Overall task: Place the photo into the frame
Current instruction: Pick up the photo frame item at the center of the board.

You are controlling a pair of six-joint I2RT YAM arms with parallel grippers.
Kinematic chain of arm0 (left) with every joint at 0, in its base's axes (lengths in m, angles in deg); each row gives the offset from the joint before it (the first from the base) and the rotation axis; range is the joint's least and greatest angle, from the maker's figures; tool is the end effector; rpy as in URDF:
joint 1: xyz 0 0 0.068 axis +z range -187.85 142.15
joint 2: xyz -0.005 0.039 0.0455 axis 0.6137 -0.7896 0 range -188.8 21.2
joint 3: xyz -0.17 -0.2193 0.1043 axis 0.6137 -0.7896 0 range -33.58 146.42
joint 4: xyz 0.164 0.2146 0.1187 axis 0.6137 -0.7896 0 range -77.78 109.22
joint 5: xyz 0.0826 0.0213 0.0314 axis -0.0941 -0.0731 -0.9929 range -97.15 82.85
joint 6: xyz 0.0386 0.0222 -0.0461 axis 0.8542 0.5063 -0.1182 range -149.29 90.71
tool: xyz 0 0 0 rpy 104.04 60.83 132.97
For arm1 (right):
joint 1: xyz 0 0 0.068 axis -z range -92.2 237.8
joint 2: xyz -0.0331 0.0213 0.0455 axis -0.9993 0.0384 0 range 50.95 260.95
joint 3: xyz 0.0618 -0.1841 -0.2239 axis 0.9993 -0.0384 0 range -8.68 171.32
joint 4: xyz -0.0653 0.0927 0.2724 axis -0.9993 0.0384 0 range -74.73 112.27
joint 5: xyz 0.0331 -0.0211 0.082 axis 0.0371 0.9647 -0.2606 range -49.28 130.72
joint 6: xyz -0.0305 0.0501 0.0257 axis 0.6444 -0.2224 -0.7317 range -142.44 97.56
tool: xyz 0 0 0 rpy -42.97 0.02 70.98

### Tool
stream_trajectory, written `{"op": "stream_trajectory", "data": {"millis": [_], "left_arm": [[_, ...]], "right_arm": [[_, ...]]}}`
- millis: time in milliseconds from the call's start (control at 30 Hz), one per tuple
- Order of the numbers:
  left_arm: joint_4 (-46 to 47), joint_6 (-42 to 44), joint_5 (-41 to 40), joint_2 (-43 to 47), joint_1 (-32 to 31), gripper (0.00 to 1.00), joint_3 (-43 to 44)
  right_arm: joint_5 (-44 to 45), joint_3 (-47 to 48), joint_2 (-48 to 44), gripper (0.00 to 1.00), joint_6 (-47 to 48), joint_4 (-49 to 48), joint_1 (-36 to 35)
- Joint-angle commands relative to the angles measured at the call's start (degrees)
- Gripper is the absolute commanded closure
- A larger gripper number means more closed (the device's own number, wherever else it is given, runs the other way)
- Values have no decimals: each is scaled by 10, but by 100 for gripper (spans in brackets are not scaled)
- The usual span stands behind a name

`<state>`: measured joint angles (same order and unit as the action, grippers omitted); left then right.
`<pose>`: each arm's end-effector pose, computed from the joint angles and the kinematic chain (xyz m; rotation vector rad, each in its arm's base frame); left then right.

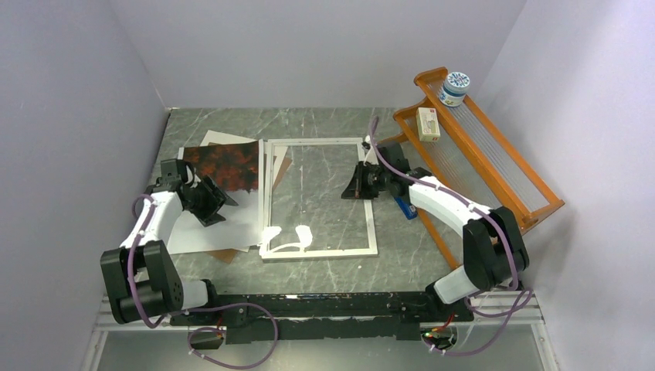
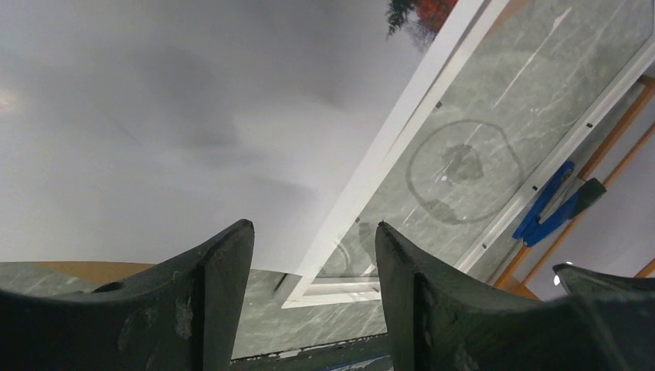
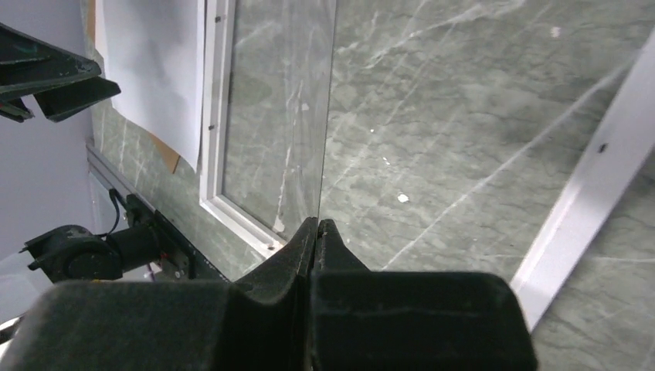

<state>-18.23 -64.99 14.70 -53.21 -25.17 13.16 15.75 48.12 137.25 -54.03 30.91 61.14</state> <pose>0.2668 0.0411 0.2051 -1.0104 2.5321 -0.6351 0.3114 0.1798 0.2309 -0.1202 2.4929 0.9800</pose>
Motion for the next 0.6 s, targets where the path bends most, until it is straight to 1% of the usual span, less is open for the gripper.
{"op": "stream_trajectory", "data": {"millis": [0,133,367,500,567], "left_arm": [[19,4,21,-6,-17,36,17],[29,-1,23,-24,-33,36,26],[60,-6,31,-37,-67,36,44],[83,-1,38,-57,-89,37,57],[89,6,37,-69,-97,38,68]], "right_arm": [[-24,-33,-41,100,38,-102,26],[-40,-65,-38,100,30,-143,45],[-64,-114,-49,100,27,-177,73],[-89,-134,-62,100,47,-182,86],[-119,-136,-56,100,63,-183,93]]}}
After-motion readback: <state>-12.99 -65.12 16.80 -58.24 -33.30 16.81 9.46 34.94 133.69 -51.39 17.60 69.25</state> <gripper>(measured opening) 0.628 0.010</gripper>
